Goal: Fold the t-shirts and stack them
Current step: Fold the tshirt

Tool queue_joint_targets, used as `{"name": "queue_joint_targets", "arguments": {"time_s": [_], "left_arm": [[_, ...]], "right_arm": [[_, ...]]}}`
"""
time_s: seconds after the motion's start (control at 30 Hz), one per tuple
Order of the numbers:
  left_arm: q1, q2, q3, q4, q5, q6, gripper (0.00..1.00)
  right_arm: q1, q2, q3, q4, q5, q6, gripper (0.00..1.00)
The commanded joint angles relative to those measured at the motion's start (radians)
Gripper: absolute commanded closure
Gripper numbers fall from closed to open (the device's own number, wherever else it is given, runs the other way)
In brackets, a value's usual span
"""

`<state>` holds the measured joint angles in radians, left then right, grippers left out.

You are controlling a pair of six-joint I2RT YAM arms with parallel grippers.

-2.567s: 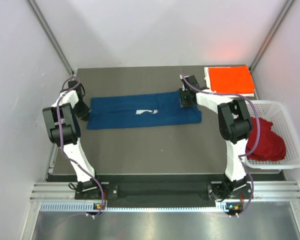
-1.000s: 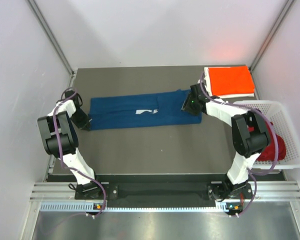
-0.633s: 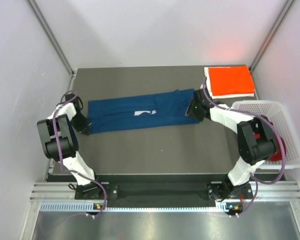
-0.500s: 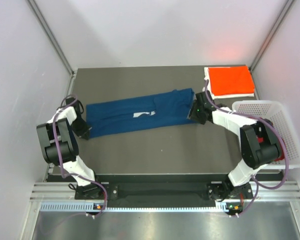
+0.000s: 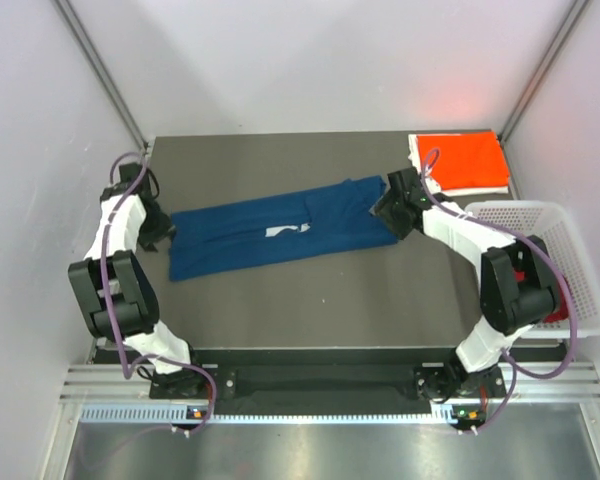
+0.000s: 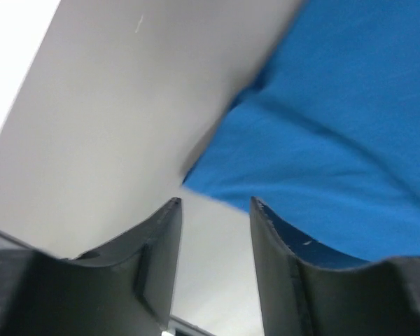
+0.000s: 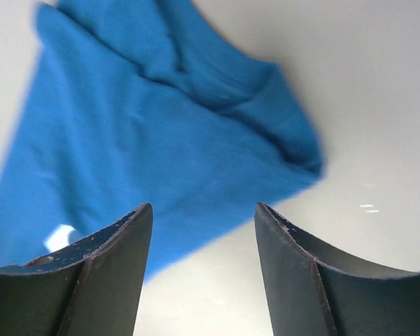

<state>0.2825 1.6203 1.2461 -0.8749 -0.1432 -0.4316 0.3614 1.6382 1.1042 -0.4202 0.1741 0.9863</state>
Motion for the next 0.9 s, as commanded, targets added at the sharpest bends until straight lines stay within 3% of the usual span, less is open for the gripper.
{"name": "queue_joint_targets", "arguments": {"time_s": [0.0, 0.17, 0.33, 0.53, 0.67, 0.73, 0.87], "left_arm": [[-0.077, 0.064, 0.128, 0.036, -0.03, 0.085, 0.5], [-0.082, 0.284, 0.3, 0.047, -0.012, 0.074, 0.5], [-0.082, 0.365, 0.319, 0.056, -0.119, 0.019, 0.47], [-0.055, 0.463, 0.322, 0.132, 0.04, 0.024, 0.47], [-0.055, 0.507, 0.335, 0.109, -0.018, 0.025, 0.5], [-0.052, 0.515, 0.335, 0.102, -0.03, 0.025, 0.54], [-0.054, 0.538, 0.331, 0.074, -0.027, 0.002, 0.81]], "right_arm": [[0.03, 0.038, 0.057, -0.017, 0.053, 0.199, 0.39], [0.079, 0.103, 0.12, -0.078, 0.166, 0.411, 0.37], [0.099, 0.187, 0.21, -0.132, 0.228, 0.498, 0.33], [0.113, 0.308, 0.344, -0.176, 0.291, 0.514, 0.32], [0.105, 0.377, 0.405, -0.186, 0.33, 0.491, 0.32], [0.102, 0.414, 0.431, -0.21, 0.337, 0.489, 0.32], [0.088, 0.477, 0.499, -0.21, 0.317, 0.448, 0.32]]}}
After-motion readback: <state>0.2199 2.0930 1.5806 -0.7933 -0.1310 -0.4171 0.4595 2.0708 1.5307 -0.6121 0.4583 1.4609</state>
